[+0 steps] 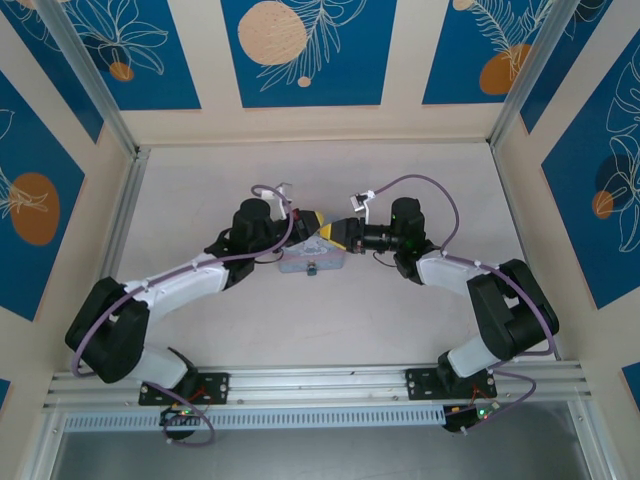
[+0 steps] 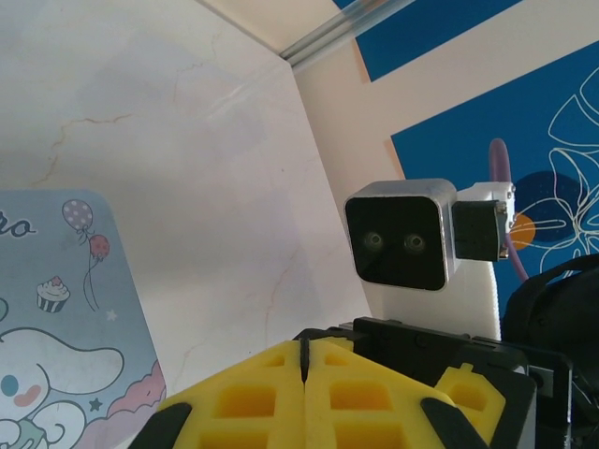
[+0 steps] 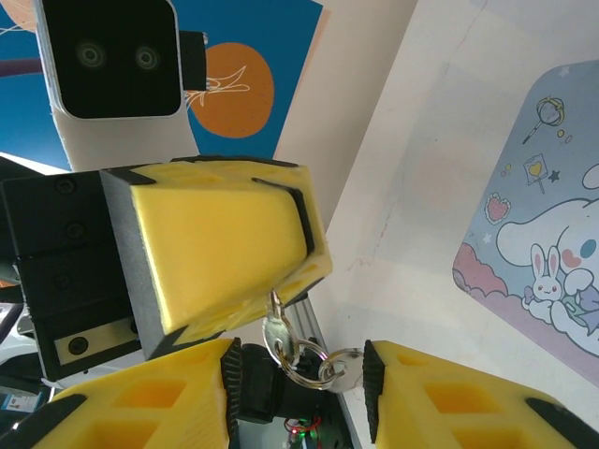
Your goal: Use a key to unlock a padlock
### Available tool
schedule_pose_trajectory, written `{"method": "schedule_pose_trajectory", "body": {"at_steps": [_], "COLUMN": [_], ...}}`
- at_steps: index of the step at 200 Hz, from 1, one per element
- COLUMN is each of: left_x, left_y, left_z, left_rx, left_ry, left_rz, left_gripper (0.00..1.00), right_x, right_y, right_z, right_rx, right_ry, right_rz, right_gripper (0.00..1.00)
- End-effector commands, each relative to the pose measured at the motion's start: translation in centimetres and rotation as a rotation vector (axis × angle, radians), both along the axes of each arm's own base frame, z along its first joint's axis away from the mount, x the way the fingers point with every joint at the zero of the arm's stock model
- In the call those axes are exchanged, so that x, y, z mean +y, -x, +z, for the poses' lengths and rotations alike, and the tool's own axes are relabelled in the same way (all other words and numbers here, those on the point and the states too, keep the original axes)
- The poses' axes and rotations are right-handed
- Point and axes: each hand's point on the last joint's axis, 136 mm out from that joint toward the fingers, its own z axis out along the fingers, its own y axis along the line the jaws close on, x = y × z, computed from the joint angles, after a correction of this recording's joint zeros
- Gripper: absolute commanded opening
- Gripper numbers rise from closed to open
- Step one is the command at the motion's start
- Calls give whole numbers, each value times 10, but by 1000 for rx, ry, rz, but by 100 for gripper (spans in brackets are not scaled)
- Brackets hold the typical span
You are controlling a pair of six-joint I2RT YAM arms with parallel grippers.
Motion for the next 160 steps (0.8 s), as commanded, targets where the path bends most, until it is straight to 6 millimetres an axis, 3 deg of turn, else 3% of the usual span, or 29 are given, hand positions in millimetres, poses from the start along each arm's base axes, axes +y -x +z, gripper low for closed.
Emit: {"method": "schedule_pose_trajectory", "body": {"at_steps": [1, 95, 134, 160], "left_x": [-11, -12, -12, -11], "left_y": [-1, -5, -7, -8], "left_z": [24, 23, 24, 21], "left_rx": [-41, -22, -20, -5], "left_ry": [58, 79, 81, 73], "left_rz": [-38, -19, -13, -2], "left_gripper": [0, 0, 0, 0], "right_x": [1, 9, 8, 7], "right_y": [-3, -5, -5, -7], "right_z": [19, 15, 13, 10], "right_rx": [-65, -50, -46, -33], "right_ry": [-24, -23, -19, -10], "right_rz": [15, 36, 33, 22], "right_gripper": [41, 32, 17, 2]}}
